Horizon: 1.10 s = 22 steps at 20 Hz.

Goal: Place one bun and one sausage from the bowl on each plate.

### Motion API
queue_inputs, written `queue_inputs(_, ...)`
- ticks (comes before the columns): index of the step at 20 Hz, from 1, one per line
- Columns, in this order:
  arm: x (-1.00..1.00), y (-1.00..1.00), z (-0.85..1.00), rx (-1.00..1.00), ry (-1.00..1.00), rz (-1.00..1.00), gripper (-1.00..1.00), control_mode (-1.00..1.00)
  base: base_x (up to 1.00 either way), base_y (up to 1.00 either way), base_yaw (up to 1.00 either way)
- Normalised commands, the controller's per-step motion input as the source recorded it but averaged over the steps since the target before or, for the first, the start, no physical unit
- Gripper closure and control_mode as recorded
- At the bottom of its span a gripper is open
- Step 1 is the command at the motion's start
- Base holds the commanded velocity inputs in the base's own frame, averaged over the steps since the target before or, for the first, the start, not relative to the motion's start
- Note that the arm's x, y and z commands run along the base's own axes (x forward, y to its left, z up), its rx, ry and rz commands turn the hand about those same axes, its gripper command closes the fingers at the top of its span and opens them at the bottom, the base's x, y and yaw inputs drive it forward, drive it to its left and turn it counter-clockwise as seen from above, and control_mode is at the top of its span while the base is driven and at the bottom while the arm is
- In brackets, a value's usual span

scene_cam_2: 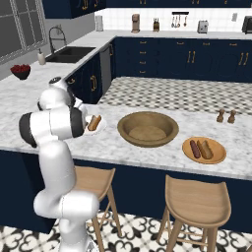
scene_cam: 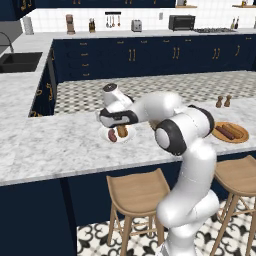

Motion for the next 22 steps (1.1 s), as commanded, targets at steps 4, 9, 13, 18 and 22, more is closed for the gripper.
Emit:
queue_inputs(4,-0.74,-1.0,0.45,0.0,0.0,-0.03,-1.0,-1.0,0.0,0.0,0.0)
queue_inputs(9,-0.78,-0.99,0.7,0.0,0.05,0.0,-1.0,-1.0,0.0,0.0,0.0)
queue_inputs(13,-0.94,-0.63,0.76,0.0,0.11,0.0,-1.0,-1.0,0.0,0.0,0.0)
queue_inputs(18,-0.98,-0.31,0.61,0.0,0.09,0.0,-1.0,-1.0,0.0,0.0,0.0)
queue_inputs(22,-0.98,-0.58,0.16,0.01,0.01,0.01,-1.0,-1.0,0.0,0.0,0.0)
